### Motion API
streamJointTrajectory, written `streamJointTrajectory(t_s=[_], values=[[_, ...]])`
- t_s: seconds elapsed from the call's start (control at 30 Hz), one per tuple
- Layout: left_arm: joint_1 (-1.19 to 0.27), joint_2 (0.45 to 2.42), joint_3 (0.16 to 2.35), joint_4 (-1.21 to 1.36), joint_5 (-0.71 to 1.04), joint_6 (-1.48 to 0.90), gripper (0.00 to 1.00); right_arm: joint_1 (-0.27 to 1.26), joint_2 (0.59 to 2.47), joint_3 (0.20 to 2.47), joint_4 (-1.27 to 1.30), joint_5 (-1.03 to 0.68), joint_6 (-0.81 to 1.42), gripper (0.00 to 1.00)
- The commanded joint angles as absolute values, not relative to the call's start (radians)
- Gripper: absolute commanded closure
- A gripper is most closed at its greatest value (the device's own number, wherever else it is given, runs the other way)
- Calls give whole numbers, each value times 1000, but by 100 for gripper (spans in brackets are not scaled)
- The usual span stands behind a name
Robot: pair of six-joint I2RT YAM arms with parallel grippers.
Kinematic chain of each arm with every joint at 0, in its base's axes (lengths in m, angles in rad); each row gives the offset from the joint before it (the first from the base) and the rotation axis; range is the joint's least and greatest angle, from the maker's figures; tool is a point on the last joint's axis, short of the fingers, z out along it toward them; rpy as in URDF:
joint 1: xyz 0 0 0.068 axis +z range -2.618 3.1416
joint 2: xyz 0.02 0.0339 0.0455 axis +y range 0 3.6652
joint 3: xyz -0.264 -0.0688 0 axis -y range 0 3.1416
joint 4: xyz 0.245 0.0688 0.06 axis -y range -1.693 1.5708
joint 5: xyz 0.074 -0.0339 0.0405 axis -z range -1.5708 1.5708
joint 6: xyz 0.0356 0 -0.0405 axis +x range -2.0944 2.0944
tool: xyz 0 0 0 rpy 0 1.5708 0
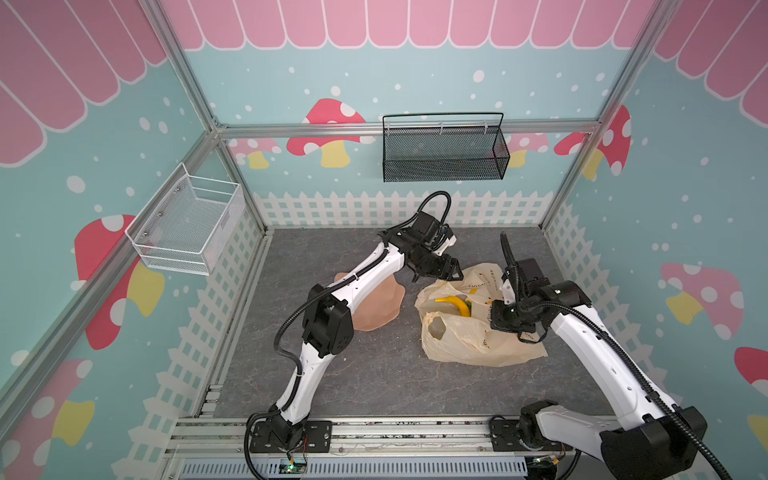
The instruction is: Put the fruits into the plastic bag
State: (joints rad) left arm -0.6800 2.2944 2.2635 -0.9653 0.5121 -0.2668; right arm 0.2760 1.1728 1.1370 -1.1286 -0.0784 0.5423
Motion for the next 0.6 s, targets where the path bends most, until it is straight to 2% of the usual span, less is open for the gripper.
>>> streamJointTrajectory(t_s=[0.0,0.1,0.2,0.37,0.47,0.57], values=[[-703,2307,2303,-1105,384,-277,26,279,1151,1121,-1128,-70,529,100],[-717,2346,2349,-1169,345,-266,27,278,1144,1117,-1120,-74,531,100],[-729,2384,2401,-1247,233,-249,31,278,1143,1115,-1114,-78,529,100],[-726,2363,2379,-1281,64,-250,48,278,1138,1112,-1106,-83,531,100],[-706,2337,2365,-1249,70,-279,61,279,1137,1109,-1103,-84,530,100],[-692,2308,2349,-1191,138,-317,66,279,1135,1110,-1103,-82,527,100]])
